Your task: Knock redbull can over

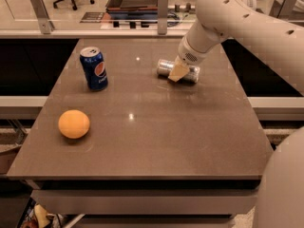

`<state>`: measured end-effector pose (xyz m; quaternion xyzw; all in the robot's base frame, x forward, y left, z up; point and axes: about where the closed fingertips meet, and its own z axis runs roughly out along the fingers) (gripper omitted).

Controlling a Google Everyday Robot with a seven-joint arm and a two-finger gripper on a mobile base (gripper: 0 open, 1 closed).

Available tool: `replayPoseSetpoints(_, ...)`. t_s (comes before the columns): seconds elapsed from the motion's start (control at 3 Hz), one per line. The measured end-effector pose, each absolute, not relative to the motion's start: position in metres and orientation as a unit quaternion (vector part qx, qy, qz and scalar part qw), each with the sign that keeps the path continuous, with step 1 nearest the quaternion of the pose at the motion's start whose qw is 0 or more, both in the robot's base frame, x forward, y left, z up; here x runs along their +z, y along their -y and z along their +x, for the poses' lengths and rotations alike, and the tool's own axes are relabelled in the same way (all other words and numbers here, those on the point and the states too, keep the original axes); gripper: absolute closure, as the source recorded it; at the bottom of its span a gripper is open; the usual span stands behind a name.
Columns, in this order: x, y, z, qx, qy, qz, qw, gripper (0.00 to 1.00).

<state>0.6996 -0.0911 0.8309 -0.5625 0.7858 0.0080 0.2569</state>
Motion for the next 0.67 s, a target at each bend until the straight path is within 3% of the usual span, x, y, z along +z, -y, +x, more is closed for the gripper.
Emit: replayPoseSetpoints(0.67, 0.8303, 0.0900, 0.6995, 0.009, -0.786, -0.563, 0.256, 0.13)
